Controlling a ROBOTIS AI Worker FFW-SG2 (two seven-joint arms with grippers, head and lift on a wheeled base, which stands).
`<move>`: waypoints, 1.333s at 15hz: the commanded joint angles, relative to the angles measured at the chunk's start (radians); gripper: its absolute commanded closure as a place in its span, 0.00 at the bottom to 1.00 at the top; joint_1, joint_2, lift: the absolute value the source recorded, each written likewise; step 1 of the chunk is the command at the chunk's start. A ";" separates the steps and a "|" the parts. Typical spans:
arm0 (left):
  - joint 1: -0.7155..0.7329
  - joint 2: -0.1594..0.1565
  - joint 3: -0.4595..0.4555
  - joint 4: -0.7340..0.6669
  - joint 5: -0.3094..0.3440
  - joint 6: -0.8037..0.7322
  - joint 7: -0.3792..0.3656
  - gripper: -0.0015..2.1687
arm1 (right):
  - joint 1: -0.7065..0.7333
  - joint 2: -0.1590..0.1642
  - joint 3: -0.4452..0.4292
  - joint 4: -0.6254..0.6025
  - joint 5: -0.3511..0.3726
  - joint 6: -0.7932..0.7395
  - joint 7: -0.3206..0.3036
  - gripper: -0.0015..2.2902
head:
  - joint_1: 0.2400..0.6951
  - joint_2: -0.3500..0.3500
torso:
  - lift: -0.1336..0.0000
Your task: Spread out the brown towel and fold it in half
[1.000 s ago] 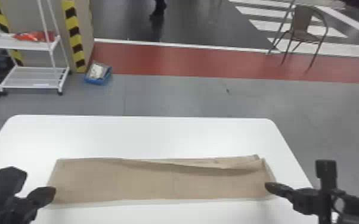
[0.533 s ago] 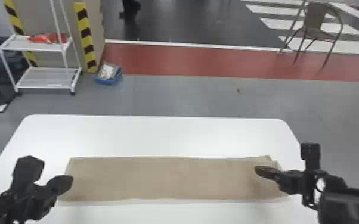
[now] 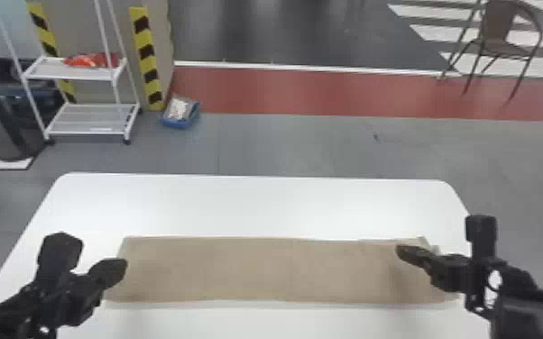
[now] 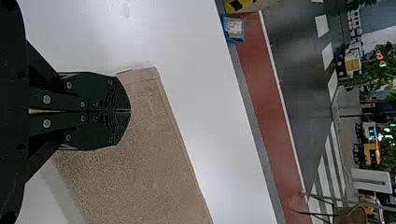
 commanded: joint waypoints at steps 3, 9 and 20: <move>0.015 -0.001 0.009 0.011 0.038 -0.129 0.023 0.64 | 0.127 0.000 -0.139 -0.093 -0.108 -0.206 0.019 0.40 | 1.00 0.31 | 1.00; -0.012 -0.024 0.007 0.033 0.051 -0.154 0.015 0.07 | 0.147 -0.045 -0.276 -0.114 -0.130 -0.191 0.122 0.17 | 1.00 0.19 | 1.00; -0.169 -0.001 0.029 0.211 0.057 -0.092 -0.083 0.07 | 0.099 -0.171 -0.274 -0.027 -0.061 -0.188 0.156 0.17 | 1.00 0.06 | 1.00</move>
